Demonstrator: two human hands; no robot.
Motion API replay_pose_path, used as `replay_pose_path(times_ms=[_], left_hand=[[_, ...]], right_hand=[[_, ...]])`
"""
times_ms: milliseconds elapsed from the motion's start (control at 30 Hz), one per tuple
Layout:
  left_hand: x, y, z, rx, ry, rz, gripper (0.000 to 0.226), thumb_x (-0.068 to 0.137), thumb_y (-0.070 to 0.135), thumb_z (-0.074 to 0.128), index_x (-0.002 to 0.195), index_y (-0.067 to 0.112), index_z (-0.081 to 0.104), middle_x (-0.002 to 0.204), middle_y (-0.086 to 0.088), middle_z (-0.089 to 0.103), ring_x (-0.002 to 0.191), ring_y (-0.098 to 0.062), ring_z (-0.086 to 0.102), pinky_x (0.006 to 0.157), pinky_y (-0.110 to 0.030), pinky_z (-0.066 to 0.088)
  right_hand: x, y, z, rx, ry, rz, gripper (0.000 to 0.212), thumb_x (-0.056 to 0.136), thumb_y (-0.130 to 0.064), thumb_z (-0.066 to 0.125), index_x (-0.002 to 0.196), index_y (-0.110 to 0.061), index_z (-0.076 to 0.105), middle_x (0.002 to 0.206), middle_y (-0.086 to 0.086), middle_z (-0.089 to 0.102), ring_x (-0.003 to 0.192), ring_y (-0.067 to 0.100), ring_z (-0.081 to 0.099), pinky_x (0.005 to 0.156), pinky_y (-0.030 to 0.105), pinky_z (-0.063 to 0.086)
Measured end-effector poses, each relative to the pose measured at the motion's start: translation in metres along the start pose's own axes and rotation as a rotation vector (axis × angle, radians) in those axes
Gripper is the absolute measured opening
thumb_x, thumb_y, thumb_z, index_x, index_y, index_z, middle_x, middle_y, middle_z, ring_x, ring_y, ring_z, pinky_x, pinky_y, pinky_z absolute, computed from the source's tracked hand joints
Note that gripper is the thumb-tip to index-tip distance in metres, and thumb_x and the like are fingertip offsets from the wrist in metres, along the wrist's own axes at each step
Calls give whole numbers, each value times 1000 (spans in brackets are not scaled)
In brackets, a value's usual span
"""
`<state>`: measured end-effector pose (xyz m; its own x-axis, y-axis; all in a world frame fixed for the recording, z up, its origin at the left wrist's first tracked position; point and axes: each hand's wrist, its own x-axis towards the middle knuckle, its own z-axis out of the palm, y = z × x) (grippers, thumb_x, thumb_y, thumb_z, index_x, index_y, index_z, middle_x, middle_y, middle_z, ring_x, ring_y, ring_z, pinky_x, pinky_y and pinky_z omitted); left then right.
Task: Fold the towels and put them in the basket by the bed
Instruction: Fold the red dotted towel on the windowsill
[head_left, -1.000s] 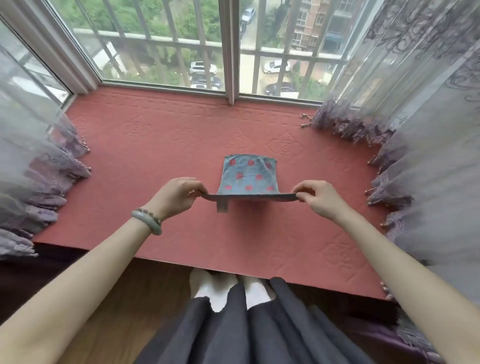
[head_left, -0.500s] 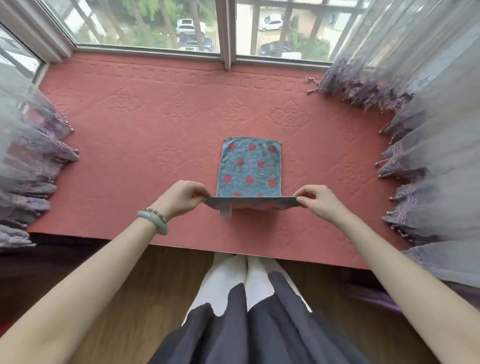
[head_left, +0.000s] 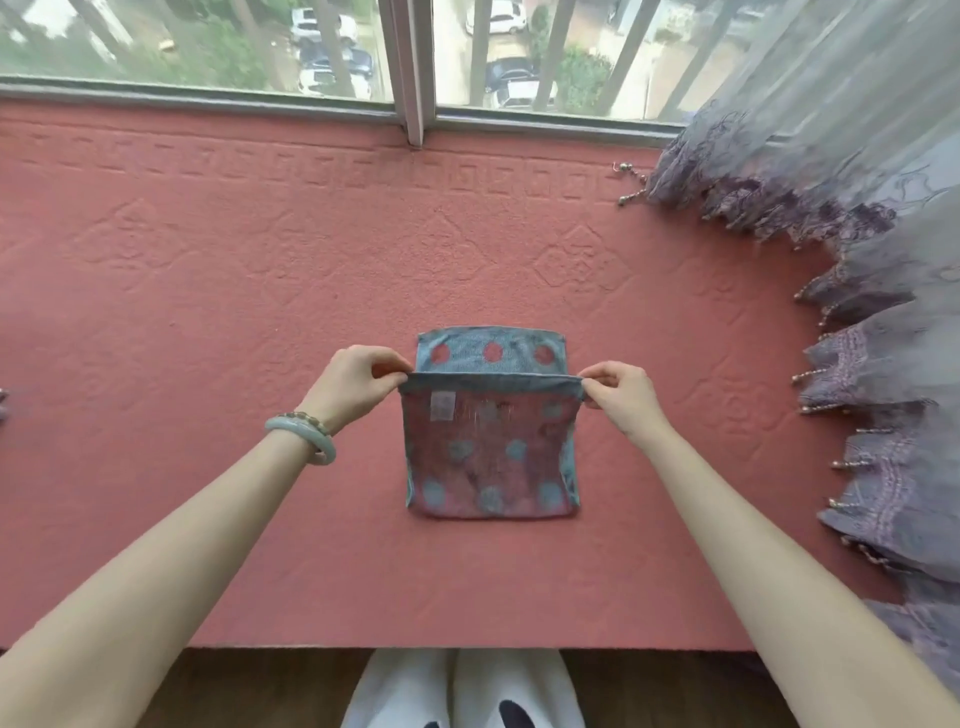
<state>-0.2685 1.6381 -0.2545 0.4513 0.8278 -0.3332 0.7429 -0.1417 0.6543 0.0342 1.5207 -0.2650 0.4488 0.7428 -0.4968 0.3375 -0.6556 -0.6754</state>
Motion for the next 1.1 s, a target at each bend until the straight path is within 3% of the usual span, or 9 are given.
replay_pose_path(times_ms=[133, 200, 267, 333, 633, 800, 967, 1100], left_hand=[[42, -16, 13, -46, 41, -24, 15, 83, 9, 65, 92, 14, 75, 89, 2, 73, 85, -9, 65, 80, -19, 46], [58, -22, 21, -56, 58, -23, 15, 84, 10, 65, 93, 14, 75, 91, 2, 73, 87, -10, 65, 83, -21, 48], [72, -29, 28, -37, 75, -21, 15, 84, 10, 65, 94, 13, 75, 93, 1, 73, 88, -10, 65, 86, -23, 48], [81, -35, 35, -18, 98, -26, 15, 84, 10, 65, 95, 13, 75, 93, 1, 73, 88, -10, 64, 86, -22, 47], [107, -43, 56, 2, 239, -38, 17, 85, 11, 62, 95, 12, 74, 97, 0, 72, 92, -12, 63, 90, -21, 43], [90, -51, 77, 21, 320, -36, 31, 84, 17, 66, 114, 10, 61, 108, -9, 58, 95, -20, 57, 91, -33, 46], [13, -59, 90, 117, 161, 187, 34, 77, 13, 74, 109, 7, 62, 100, -7, 57, 91, -16, 52, 88, -34, 46], [-49, -73, 109, 139, 59, 177, 35, 74, 16, 77, 105, 11, 63, 97, -3, 58, 90, -20, 56, 85, -26, 41]], right_hand=[[52, 1, 16, 29, 93, 5, 14, 66, -19, 56, 64, -29, 66, 68, 1, 68, 69, 21, 65, 78, 47, 56], [70, -2, 22, 9, 136, -2, 14, 72, -15, 58, 71, -24, 69, 75, 4, 71, 71, 17, 63, 78, 35, 54], [85, 0, 29, -64, 171, -29, 16, 77, -9, 59, 82, -14, 73, 85, 8, 73, 76, 13, 61, 73, 20, 43], [96, 4, 36, -106, 199, -62, 18, 79, -9, 59, 89, -8, 74, 90, 9, 73, 82, 15, 63, 70, 17, 39], [121, 15, 45, -225, 259, -147, 22, 82, -11, 57, 96, -6, 73, 99, 13, 72, 98, 24, 65, 85, 24, 41], [114, 29, 47, -235, 228, -232, 28, 83, -15, 63, 110, -7, 64, 101, 13, 64, 94, 25, 61, 88, 30, 43], [50, 61, 37, -278, 108, -438, 29, 78, -9, 71, 106, -10, 65, 94, 0, 54, 83, 16, 55, 85, 36, 50], [-6, 99, 37, -299, -52, -471, 30, 76, -9, 73, 104, -14, 66, 91, -6, 52, 79, 15, 56, 80, 36, 51]])
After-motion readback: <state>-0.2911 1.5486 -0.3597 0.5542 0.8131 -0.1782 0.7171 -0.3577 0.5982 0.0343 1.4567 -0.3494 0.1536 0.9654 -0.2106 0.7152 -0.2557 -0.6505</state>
